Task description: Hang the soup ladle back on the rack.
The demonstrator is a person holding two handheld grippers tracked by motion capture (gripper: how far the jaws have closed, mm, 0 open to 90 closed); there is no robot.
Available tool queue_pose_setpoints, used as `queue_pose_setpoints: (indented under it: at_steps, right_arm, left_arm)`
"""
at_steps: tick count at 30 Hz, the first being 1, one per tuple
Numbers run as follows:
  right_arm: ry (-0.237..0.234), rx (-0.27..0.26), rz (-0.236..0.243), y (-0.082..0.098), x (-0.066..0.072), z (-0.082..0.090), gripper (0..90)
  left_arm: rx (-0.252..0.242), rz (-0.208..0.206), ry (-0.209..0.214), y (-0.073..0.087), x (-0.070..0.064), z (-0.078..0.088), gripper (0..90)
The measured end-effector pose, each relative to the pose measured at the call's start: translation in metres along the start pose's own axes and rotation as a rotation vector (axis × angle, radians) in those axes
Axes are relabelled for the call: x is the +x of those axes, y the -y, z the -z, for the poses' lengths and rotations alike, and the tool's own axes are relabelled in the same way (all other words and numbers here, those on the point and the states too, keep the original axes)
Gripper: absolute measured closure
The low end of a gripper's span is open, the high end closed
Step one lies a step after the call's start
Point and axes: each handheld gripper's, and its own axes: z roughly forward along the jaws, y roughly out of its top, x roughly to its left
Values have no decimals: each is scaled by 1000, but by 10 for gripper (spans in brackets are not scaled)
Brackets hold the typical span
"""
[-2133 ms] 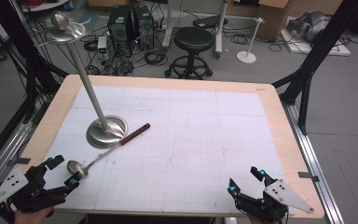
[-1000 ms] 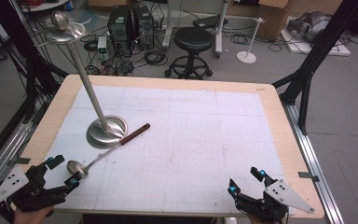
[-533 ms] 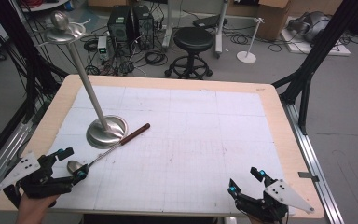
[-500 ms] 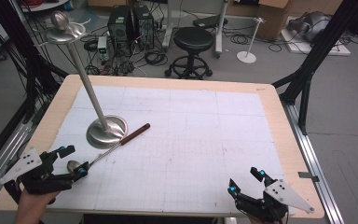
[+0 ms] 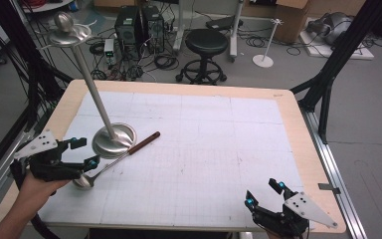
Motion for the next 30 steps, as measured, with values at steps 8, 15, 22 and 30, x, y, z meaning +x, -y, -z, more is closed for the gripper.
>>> queue_pose_setpoints:
  at_steps: [8,15,22,30]
  right_arm:
    - [0,1,-2,0,0,0,167]
    - [0,-4,-6,0,0,0,167]
    - [4,-8,-8,-1,0,1,167]
    - [7,-10,-14,-1,-1,2,167]
  left_arm:
    - [47,6,17,-6,11,-9,245]
    - [114,-23,53,-8,13,-20,292]
    - [185,-23,85,-5,19,-30,338]
    - [257,-27,99,-4,20,-41,350]
